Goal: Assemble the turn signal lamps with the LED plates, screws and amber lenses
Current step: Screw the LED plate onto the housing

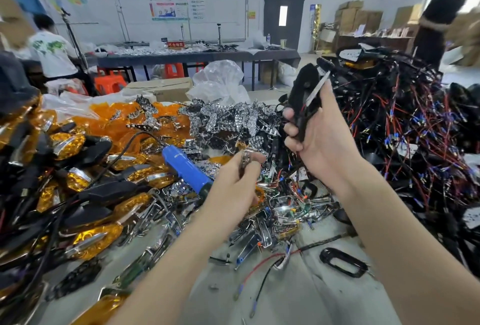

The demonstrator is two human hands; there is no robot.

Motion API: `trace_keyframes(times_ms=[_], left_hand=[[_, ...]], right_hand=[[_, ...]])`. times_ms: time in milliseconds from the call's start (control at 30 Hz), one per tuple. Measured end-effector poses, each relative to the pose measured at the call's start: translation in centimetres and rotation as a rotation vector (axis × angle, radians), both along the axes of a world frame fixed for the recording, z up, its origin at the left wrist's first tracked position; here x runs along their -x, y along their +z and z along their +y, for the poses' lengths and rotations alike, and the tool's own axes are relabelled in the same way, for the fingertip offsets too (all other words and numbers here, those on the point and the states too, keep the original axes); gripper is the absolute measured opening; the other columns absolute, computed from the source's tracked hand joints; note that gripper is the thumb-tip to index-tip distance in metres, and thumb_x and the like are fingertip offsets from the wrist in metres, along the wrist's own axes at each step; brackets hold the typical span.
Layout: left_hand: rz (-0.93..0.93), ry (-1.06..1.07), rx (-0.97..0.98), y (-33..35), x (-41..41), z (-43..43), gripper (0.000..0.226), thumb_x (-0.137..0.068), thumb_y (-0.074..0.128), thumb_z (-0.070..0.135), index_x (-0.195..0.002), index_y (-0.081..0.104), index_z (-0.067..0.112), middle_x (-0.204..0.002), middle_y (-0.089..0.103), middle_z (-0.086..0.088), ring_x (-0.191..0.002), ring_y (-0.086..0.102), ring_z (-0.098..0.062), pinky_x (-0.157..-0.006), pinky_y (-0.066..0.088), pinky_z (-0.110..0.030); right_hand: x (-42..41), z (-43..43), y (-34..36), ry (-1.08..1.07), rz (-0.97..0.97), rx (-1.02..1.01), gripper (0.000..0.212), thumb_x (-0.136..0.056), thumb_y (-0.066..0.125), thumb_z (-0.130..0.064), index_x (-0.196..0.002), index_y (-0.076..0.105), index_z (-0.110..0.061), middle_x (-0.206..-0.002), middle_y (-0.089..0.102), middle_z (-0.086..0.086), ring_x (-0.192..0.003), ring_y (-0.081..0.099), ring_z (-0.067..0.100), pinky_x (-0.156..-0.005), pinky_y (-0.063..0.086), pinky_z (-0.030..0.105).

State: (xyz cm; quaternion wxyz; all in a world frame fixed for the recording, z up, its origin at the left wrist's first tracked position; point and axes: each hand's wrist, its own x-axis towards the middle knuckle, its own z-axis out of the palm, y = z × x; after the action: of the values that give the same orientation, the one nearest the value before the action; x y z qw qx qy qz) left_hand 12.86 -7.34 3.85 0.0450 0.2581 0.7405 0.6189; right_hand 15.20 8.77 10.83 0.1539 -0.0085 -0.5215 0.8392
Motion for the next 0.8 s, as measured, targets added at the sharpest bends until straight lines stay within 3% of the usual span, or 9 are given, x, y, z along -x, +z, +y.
trace_keyframes(times_ms=[100, 200, 267, 367, 433, 533, 600, 700, 800], left_hand=[[0.109, -0.022, 0.024, 2.0, -0.5, 1.6, 0.016, -0.104, 0.041, 0.039, -0.104, 0.057, 0.043, -0.056, 0.052, 0.023, -0.06, 0.056, -0.013, -0.045, 0.04, -0.017], [0.17, -0.057, 0.037, 4.0, -0.9, 4.2, 0.018, -0.107, 0.04, 0.032, -0.111, 0.055, 0.041, -0.075, 0.059, 0.019, -0.06, 0.056, -0.013, -0.05, 0.046, -0.028], [0.106, -0.161, -0.004, 4.7, -1.6, 6.0, 0.022, -0.108, 0.041, 0.029, -0.099, 0.055, 0.043, -0.072, 0.058, 0.009, -0.056, 0.055, -0.013, -0.05, 0.051, -0.024], [-0.039, -0.283, -0.134, 5.2, -2.8, 8.0, 0.031, -0.107, 0.043, 0.032, -0.078, 0.051, 0.028, -0.055, 0.049, -0.004, -0.056, 0.056, -0.024, -0.051, 0.046, -0.013], [-0.107, -0.268, -0.29, 5.9, -3.1, 8.7, 0.031, -0.107, 0.044, 0.028, -0.078, 0.052, 0.021, -0.053, 0.049, 0.001, -0.055, 0.051, -0.027, -0.051, 0.049, -0.015], [-0.108, -0.232, -0.48, 8.7, -2.7, 9.2, 0.022, -0.107, 0.046, 0.023, -0.094, 0.064, 0.019, -0.064, 0.056, 0.01, -0.044, 0.045, -0.008, -0.052, 0.051, -0.026], [0.063, -0.15, -0.383, 10.9, -2.1, 8.7, 0.02, -0.107, 0.046, 0.026, -0.102, 0.066, 0.023, -0.072, 0.054, 0.007, -0.045, 0.046, -0.002, -0.056, 0.052, -0.029], [0.518, 0.031, -0.117, 12.8, -0.8, 6.0, 0.022, -0.105, 0.047, 0.039, -0.087, 0.06, 0.033, -0.064, 0.053, 0.017, -0.05, 0.045, 0.001, -0.054, 0.04, -0.014], [0.913, 0.291, 0.288, 11.5, -0.1, 1.6, 0.023, -0.103, 0.043, 0.048, -0.11, 0.062, 0.036, -0.071, 0.061, 0.018, -0.06, 0.054, -0.001, -0.056, 0.038, -0.019]], right_hand=[[0.1, 0.3, 2.4, -0.043, 0.041, -0.031, 0.052, -0.103, 0.034, -0.066, -0.112, 0.055, -0.019, -0.076, 0.05, -0.006, -0.057, 0.037, 0.007, -0.047, 0.025, 0.022], [-0.1, 0.6, 4.4, -0.095, 0.079, -0.071, 0.048, -0.105, 0.034, -0.062, -0.11, 0.054, -0.019, -0.071, 0.05, -0.007, -0.053, 0.034, 0.007, -0.043, 0.021, 0.021], [-0.4, 0.8, 5.4, -0.108, 0.13, -0.058, 0.046, -0.106, 0.033, -0.06, -0.109, 0.053, -0.019, -0.067, 0.049, -0.008, -0.05, 0.03, 0.007, -0.042, 0.018, 0.021], [-1.2, 1.1, 6.9, -0.096, 0.208, -0.021, 0.046, -0.107, 0.03, -0.059, -0.103, 0.053, -0.019, -0.066, 0.047, -0.009, -0.05, 0.028, 0.006, -0.043, 0.014, 0.022], [-1.6, 1.2, 7.8, -0.081, 0.259, 0.024, 0.043, -0.107, 0.031, -0.057, -0.104, 0.05, -0.019, -0.069, 0.046, -0.009, -0.053, 0.028, 0.007, -0.045, 0.016, 0.022], [-2.2, 2.1, 9.9, -0.089, 0.377, 0.106, 0.038, -0.108, 0.035, -0.053, -0.106, 0.048, -0.017, -0.072, 0.048, -0.007, -0.057, 0.036, 0.008, -0.05, 0.028, 0.021], [-2.3, 2.6, 11.2, -0.102, 0.43, 0.207, 0.038, -0.108, 0.038, -0.048, -0.102, 0.052, -0.013, -0.075, 0.052, -0.003, -0.062, 0.045, 0.011, -0.057, 0.039, 0.023], [-1.9, 3.0, 11.1, -0.095, 0.407, 0.388, 0.04, -0.108, 0.042, -0.041, -0.098, 0.061, -0.006, -0.081, 0.065, 0.006, -0.074, 0.064, 0.019, -0.077, 0.058, 0.031], [-1.1, 2.2, 7.3, -0.029, 0.265, 0.439, 0.031, -0.104, 0.044, -0.028, -0.107, 0.063, -0.004, -0.097, 0.072, 0.01, -0.095, 0.071, 0.025, -0.093, 0.059, 0.039]])
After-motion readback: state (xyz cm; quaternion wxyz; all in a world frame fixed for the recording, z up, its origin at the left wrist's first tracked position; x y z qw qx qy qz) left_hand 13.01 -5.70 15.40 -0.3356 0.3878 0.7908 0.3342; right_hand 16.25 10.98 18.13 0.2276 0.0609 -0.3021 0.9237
